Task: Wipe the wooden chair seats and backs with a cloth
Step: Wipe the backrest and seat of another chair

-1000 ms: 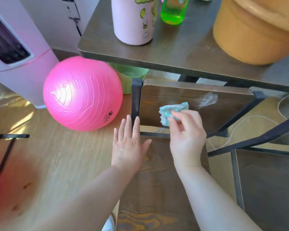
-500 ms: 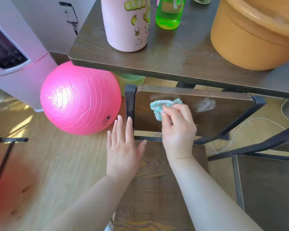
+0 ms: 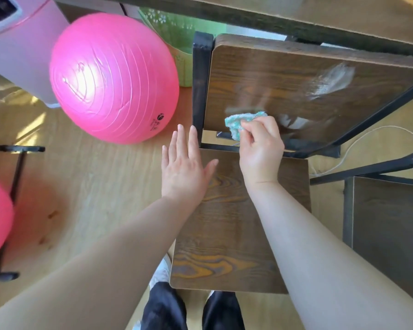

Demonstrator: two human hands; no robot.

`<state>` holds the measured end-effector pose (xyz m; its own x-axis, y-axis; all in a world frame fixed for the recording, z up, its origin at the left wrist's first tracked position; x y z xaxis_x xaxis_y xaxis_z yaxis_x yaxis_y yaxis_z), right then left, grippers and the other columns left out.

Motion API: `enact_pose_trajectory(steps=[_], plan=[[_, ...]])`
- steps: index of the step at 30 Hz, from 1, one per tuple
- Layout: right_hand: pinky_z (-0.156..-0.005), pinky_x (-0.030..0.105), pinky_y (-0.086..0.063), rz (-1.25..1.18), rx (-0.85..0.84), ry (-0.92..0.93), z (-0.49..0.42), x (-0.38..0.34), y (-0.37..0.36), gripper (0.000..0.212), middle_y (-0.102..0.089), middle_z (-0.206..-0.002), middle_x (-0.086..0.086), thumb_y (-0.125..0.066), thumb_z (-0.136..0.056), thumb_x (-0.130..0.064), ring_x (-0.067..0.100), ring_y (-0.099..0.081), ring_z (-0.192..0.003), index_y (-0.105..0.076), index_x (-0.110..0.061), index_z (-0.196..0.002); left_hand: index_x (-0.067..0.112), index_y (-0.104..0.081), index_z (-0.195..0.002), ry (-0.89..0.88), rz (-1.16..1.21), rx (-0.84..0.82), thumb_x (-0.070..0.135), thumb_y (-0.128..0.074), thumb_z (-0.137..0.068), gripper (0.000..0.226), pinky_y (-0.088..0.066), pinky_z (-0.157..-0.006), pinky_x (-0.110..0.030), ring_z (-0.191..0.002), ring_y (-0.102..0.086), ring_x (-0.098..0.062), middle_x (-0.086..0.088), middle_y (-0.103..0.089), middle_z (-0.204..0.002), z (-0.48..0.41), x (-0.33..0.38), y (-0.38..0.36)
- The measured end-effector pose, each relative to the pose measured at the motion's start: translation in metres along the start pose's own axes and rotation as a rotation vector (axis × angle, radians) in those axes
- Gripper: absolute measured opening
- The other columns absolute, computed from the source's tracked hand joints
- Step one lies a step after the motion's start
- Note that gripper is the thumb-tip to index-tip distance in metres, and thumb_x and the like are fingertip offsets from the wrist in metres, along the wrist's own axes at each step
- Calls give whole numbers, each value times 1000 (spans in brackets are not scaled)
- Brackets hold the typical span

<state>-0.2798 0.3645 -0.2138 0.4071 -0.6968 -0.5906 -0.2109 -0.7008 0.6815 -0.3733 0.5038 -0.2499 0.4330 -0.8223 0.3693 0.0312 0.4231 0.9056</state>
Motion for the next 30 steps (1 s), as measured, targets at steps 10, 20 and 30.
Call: enact_pose_trajectory(steps=[10,20,30], plan=[[-76,14,-43,28,-158,-99,25,17,-18,6,-60,-98,7,-65,-87,-3,15,-60,-88,-70,-4,-85,17,5,-158,-8,-7,-47,55,-38,-100,82,-4,-124,-45,-153,5,-22,-7,9,-166,6,5,0],[-80,24,-52,66,-233,-173,50,30,9,7,-63,-104,6,-71,-86,-6,20,-64,-94,-72,-5,-93,18,4,-158,-11,17,-5,57,-38,-99,83,-2,-124,-42,-153,6,-20,-7,8,-166,25,18,4],[-79,12,-51,-87,25,-77,-15,3,108,12,-63,-104,5,-70,-88,-10,11,-62,-96,-73,-5,-99,14,4,-158,3,39,90,59,-37,-97,86,-6,-124,-41,-153,3,-20,-9,4,-166,26,70,27]])
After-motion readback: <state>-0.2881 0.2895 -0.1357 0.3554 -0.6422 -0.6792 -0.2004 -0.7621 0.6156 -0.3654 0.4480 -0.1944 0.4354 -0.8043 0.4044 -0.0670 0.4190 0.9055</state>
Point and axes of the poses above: each hand's wrist, its own z-axis away from the middle knuckle, its own y-axis out of the back of the hand, x = y × z, the point moved 6 cm from there along -z, towards the middle knuckle
